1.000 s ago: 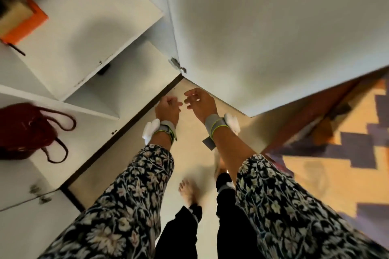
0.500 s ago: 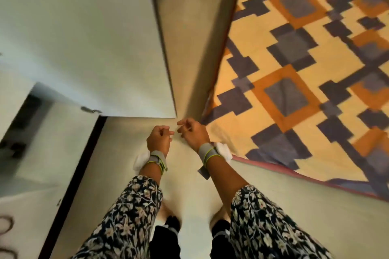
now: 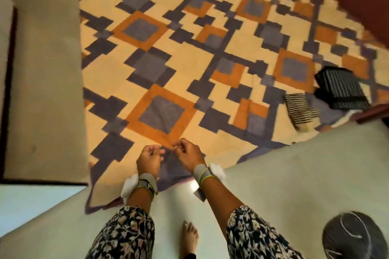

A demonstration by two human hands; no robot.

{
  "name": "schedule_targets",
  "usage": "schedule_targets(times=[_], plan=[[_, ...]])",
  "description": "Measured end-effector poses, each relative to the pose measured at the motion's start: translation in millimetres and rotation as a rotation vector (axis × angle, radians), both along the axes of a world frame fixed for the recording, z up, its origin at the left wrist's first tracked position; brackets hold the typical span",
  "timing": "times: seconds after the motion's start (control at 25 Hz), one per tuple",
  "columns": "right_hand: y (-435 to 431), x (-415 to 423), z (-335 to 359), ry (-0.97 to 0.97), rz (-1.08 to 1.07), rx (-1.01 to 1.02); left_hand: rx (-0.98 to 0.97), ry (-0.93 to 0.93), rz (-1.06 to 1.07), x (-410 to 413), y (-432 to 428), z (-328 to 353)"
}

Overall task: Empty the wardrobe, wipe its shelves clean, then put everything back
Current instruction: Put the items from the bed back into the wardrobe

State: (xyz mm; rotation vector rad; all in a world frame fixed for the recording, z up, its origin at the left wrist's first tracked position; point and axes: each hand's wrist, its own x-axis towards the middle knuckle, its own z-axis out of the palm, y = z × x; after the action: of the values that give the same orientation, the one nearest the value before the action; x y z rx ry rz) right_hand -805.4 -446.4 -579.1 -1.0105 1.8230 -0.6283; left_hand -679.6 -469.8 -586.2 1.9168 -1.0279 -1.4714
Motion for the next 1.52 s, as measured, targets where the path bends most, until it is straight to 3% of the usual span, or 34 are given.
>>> schedule_targets(times=[0.2, 0.52, 0.68, 0.84, 1.08, 1.36, 1.52], plan=[[5, -139, -7, -0.013, -0.265, 0.020, 0.012, 0.050, -0.237, -142, -26, -9], [4, -270, -2, 0.011, -0.499, 0.014, 0.081, 0.032, -0.406, -282, -59, -26], [14, -371, -15, 0.072, -0.687, 0.072, 0.131, -0.006, -0.606, -377, -65, -23], [1, -456, -6, 0.047, -0.872, 0.068, 0.106, 0.090, -0.658, -455, -88, 10], [23, -573, -33, 0.021, -1.159, 0.104, 0.264, 0.056, -0.725, -585, -86, -28], [16, -704, -72, -0.031, -1.238, 0.139, 0.300, 0.051, -0.784, -734, -74, -51], [12, -800, -125, -0.105, -1.362, 0.140, 0.215, -0.051, -0.832, -846, -76, -87]])
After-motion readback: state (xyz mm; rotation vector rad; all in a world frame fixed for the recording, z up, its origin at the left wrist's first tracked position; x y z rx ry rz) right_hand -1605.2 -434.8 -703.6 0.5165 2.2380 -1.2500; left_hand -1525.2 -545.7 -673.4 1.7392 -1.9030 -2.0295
